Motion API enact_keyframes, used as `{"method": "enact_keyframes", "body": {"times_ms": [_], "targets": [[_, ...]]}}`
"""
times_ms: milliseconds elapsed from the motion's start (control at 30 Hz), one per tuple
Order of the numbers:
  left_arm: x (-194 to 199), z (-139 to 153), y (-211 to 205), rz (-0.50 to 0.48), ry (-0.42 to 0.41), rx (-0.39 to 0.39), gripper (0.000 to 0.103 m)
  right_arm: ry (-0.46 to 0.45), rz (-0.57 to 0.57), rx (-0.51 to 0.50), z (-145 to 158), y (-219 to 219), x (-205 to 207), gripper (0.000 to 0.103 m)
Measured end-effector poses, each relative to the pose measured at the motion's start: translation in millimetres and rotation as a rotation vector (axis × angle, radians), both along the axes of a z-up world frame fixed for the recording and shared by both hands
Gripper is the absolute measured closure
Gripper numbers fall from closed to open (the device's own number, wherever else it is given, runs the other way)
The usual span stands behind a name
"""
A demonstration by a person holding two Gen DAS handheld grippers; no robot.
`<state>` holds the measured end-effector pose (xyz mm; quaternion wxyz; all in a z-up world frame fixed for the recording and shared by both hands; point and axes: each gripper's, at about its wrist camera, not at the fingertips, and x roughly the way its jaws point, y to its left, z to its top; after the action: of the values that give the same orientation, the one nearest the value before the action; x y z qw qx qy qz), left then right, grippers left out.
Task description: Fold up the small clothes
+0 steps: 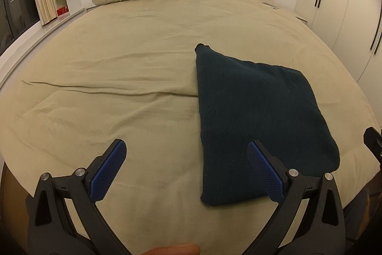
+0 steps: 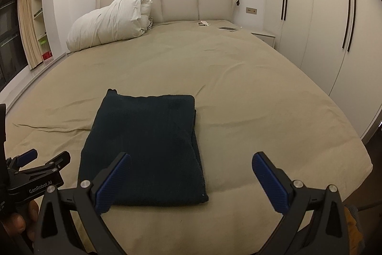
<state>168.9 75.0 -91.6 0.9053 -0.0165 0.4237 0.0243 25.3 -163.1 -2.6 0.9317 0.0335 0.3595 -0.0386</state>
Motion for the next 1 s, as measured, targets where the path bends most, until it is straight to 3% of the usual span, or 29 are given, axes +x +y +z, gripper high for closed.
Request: {"method": "enact_keyframes", "body": {"times_ms": [1000], "targets": [[2.9,-4.5,0.4,0.002,0.013,-0.012,0.000,0.027,0.011,0.012,-9.5,5.1,0.6,0.000]]}}
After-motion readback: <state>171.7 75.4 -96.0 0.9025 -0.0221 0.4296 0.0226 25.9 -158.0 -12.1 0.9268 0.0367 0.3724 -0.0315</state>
